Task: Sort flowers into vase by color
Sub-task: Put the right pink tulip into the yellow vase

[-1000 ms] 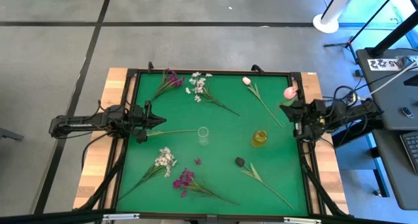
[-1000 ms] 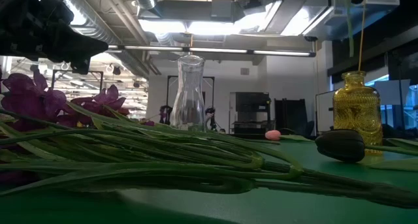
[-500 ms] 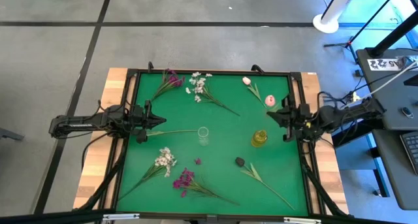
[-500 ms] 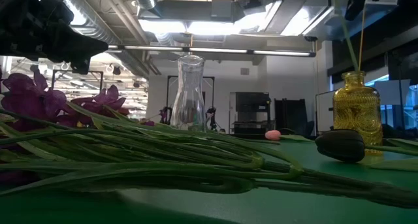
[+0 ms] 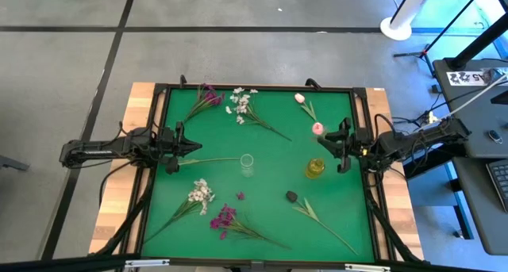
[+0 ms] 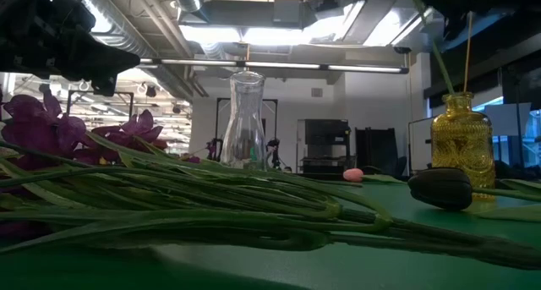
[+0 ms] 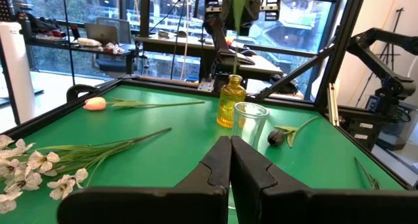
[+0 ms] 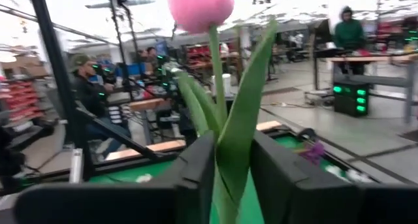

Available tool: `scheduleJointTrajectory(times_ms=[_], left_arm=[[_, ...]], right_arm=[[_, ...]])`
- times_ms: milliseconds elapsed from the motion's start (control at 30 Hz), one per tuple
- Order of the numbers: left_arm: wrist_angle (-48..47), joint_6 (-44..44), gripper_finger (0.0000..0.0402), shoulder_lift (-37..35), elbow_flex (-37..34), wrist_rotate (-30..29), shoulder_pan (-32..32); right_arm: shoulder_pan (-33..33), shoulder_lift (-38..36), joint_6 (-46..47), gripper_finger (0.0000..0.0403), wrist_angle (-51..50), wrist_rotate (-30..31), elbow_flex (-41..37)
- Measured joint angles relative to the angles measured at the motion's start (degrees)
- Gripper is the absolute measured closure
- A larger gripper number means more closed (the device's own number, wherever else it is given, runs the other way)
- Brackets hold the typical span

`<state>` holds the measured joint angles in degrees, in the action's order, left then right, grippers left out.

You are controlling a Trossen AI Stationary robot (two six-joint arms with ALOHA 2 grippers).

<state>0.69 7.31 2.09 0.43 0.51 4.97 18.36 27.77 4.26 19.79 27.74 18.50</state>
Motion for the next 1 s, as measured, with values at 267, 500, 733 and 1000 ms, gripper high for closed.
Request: scheduleJointTrajectory(times_ms=[267, 500, 733, 1000], left_arm=[[0.0, 0.0, 0.0401, -0.02, 0.0, 0.0, -0.02], [0.0, 0.0, 0.0401, -0.01, 0.01, 0.0, 0.0], [0.0, 0.0, 0.0401, 0.0, 0.0, 0.0, -0.02], [0.09, -0.53, 0.0401, 0.0, 0.0, 0.02, -0.01]], right_arm=[[0.01, -1.39, 0.36, 0.0229, -6.81, -1.21, 1.65], [0.03, -1.82, 5.73, 0.0173, -17.9, -15.42, 9.5], [0.05, -0.1, 7.93, 0.0167, -21.42, -27.86, 14.77], [0.01, 0.59, 8.84, 0.0166, -34.04, -10.75, 15.56]])
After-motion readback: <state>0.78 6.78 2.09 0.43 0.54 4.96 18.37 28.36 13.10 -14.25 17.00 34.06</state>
